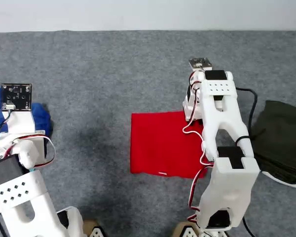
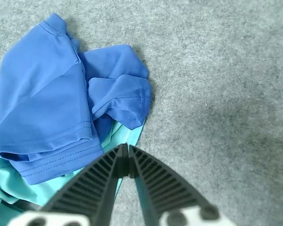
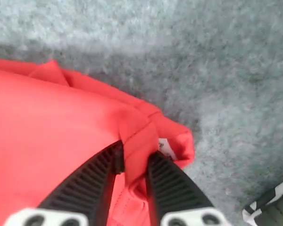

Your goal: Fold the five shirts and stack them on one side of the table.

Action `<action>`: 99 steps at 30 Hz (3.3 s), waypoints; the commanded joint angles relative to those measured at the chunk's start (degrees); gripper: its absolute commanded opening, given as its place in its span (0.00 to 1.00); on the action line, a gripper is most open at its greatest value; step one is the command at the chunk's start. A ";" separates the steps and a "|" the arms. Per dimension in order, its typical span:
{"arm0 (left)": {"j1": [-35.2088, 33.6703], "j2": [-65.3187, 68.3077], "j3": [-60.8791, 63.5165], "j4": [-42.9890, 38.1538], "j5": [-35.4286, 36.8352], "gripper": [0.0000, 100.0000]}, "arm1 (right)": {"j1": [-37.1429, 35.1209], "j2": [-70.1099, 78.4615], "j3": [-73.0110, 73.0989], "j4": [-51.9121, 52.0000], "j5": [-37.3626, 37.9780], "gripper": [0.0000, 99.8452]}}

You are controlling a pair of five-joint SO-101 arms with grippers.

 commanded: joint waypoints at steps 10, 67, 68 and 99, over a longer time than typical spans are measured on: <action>-0.09 -0.97 -0.57 -1.05 0.09 0.01 | 0.57 -1.98 -5.10 4.79 1.05 0.13; -0.09 -0.79 -0.13 -1.05 -2.90 0.01 | -0.57 8.04 -16.26 16.57 -3.43 0.28; -0.09 -0.79 -0.13 -1.05 -2.90 0.01 | -0.84 9.63 -16.26 16.57 -4.04 0.28; -0.26 -1.05 2.42 -1.05 -2.90 0.01 | -0.48 14.55 -17.93 0.31 18.99 0.01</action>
